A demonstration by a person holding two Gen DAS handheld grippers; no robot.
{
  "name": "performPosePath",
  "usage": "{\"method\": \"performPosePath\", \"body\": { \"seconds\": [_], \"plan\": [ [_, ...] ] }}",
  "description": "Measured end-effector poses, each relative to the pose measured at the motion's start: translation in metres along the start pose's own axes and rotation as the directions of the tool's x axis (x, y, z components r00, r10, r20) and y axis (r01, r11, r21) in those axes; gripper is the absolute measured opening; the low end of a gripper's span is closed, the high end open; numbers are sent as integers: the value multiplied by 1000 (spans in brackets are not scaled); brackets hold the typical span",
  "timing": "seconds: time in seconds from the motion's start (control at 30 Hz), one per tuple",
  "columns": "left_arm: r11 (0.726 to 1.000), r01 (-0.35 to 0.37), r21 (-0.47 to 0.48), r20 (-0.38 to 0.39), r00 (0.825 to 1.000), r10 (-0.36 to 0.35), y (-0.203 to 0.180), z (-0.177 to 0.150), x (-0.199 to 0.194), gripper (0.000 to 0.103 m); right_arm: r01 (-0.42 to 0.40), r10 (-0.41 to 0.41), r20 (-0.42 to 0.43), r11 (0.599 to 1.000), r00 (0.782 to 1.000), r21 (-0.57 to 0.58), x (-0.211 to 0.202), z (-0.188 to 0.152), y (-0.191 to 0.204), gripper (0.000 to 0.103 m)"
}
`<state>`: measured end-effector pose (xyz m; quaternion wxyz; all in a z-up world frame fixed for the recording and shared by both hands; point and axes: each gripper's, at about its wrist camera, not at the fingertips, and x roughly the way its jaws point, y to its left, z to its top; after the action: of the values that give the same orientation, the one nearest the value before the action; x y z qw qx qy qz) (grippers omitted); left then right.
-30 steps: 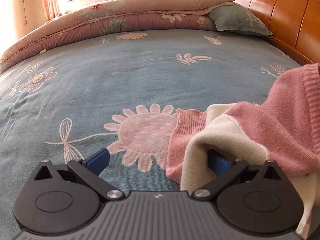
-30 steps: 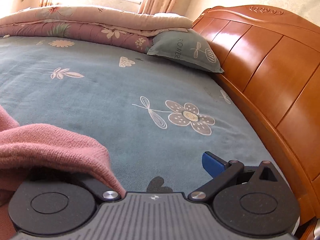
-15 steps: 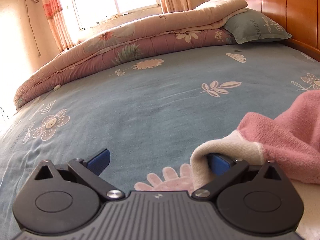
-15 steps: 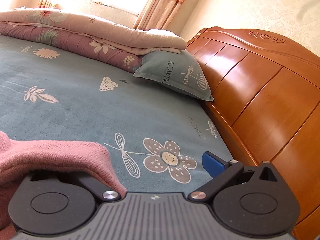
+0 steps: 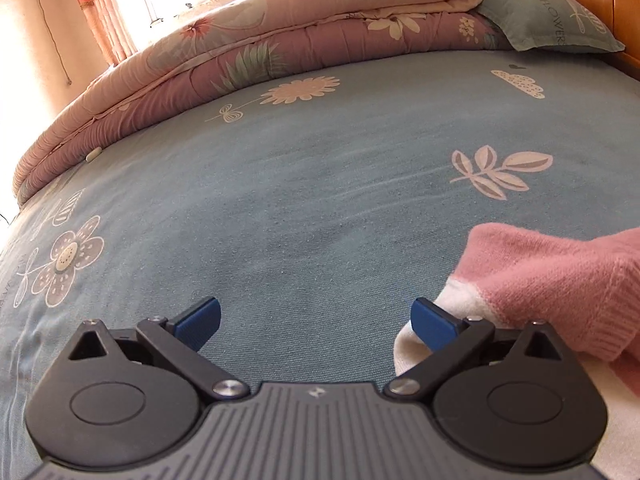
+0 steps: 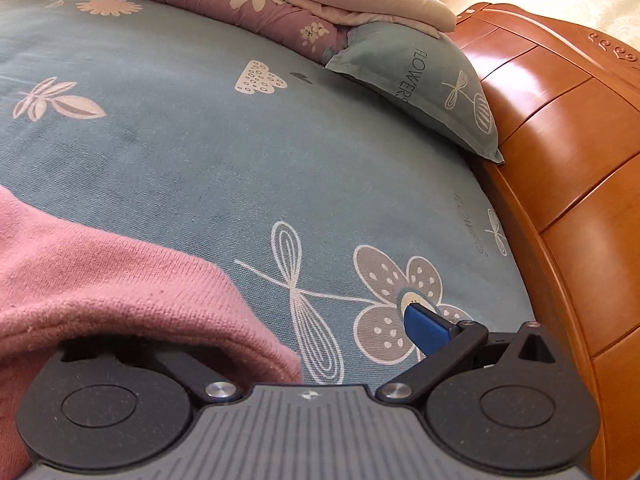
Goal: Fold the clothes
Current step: 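Grasp the sweater with the right tool and lift it, shaking it open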
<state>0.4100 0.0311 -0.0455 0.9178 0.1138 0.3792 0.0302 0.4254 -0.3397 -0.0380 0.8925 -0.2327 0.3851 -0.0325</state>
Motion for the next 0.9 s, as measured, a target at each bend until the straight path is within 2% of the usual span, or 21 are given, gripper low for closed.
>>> {"method": "performPosePath", "body": {
  "seconds": [0.07, 0.13, 0.2, 0.27, 0.33, 0.4, 0.5, 0.53, 0.6, 0.7, 0.9],
  "plan": [
    [1000, 25, 17, 6, 1000, -25, -1, -4, -9, 100, -45, 45, 15, 999, 999, -1, -9, -3, -2, 103],
    [993, 92, 67, 23, 995, -94, -4, -4, -21, 100, -116, 116, 14, 992, 993, -41, -17, 1, -2, 103],
    [976, 164, 140, 23, 985, -169, -13, 2, -27, 100, -202, 205, 15, 975, 979, -91, -26, 9, -1, 103],
    [963, 184, 197, 43, 980, -196, -25, 14, -23, 101, -248, 254, 39, 962, 966, -117, -31, 21, 1, 103],
    [972, 152, 181, 74, 983, -167, -31, 29, -12, 101, -215, 219, 59, 974, 974, -68, -22, 35, -2, 103],
    [990, 91, 106, 91, 991, -101, -29, 48, 6, 101, -164, 161, 74, 986, 984, 30, -3, 50, -10, 103],
    [1000, 15, 16, 64, 998, -16, -22, 66, 30, 100, -122, 113, 71, 982, 991, 144, 23, 64, -20, 103],
    [1000, 16, 6, 50, 999, -16, -20, 70, 35, 100, -134, 126, 57, 978, 990, 159, 28, 65, -20, 103],
    [998, 58, 40, 40, 997, -59, -21, 67, 34, 100, -167, 162, 43, 975, 986, 150, 31, 61, -15, 103],
    [991, 81, 103, 42, 995, -86, -24, 51, 19, 100, -191, 185, 55, 974, 981, 123, 20, 52, -9, 103],
    [968, 178, 175, 30, 982, -186, -23, 17, -36, 101, -277, 265, 101, 952, 959, 127, -39, 24, -19, 103]
  ]
}}
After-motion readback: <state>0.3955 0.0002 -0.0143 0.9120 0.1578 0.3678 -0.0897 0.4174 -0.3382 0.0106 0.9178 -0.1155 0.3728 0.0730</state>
